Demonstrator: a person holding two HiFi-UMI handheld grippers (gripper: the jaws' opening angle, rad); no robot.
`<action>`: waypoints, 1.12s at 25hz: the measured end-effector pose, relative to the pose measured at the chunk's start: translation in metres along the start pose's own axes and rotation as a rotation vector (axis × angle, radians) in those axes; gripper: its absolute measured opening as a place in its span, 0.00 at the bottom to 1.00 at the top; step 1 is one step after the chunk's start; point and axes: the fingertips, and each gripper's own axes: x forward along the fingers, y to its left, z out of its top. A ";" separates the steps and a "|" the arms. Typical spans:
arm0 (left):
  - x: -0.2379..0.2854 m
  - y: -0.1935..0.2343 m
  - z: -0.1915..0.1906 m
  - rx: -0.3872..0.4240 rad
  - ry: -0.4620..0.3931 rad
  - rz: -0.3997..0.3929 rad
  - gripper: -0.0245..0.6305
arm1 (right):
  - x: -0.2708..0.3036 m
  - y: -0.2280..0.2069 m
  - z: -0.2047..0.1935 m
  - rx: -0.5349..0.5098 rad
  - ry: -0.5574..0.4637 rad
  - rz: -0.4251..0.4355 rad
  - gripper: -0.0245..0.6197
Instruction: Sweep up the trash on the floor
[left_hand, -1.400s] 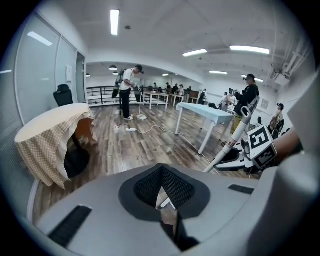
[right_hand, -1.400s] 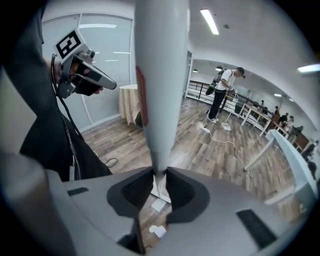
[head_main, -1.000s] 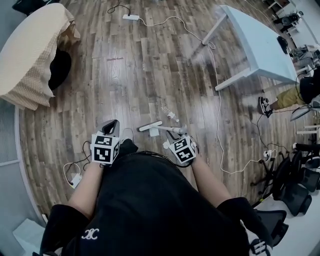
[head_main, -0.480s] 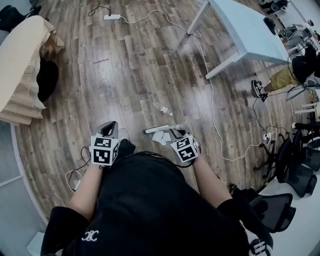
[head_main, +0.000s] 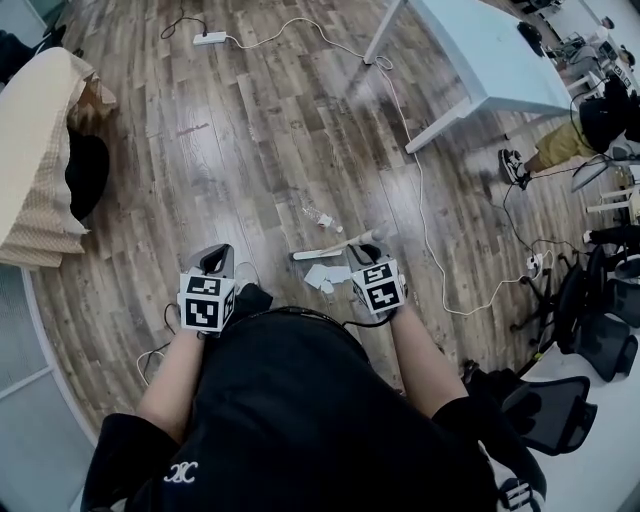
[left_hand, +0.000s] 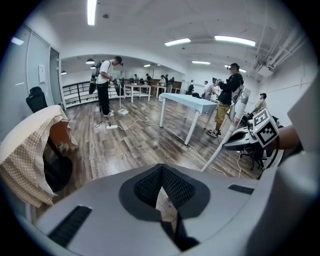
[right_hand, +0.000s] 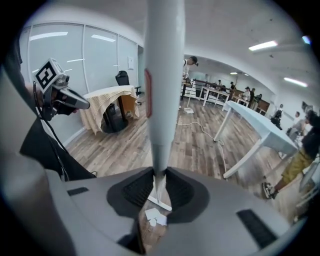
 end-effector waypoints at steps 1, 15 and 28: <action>0.002 0.001 0.003 0.005 0.000 -0.003 0.03 | 0.002 -0.005 0.007 0.009 -0.011 -0.006 0.17; 0.000 0.040 0.014 -0.074 -0.004 0.035 0.03 | 0.009 -0.089 0.133 0.073 -0.230 -0.125 0.17; -0.024 0.058 -0.018 -0.095 0.047 0.098 0.03 | 0.070 -0.078 0.041 0.180 -0.090 -0.267 0.17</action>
